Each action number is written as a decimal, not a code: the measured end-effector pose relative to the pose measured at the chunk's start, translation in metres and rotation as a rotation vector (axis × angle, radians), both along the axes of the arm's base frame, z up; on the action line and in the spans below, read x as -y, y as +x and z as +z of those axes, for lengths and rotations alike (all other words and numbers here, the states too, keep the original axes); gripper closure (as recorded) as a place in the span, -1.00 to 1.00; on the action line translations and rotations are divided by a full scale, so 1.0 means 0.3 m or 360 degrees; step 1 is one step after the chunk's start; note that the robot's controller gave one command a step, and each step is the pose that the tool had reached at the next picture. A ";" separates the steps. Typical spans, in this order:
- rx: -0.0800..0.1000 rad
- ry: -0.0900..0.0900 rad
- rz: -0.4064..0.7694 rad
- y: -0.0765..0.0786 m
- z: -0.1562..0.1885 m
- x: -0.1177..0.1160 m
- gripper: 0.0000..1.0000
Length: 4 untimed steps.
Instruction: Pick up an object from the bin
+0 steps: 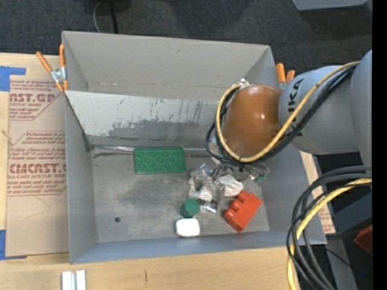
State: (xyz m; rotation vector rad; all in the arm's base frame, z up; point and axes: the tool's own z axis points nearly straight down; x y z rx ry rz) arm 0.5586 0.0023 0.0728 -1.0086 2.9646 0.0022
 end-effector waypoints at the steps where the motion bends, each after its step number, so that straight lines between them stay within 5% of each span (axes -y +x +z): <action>1: 0.0000 0.0000 0.0000 0.000 0.000 0.000 1.00; 4: 0.0000 0.0000 0.0000 0.000 0.000 0.000 1.00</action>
Offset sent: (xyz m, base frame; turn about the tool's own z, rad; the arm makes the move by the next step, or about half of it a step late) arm 0.0000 0.0000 0.0000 0.0000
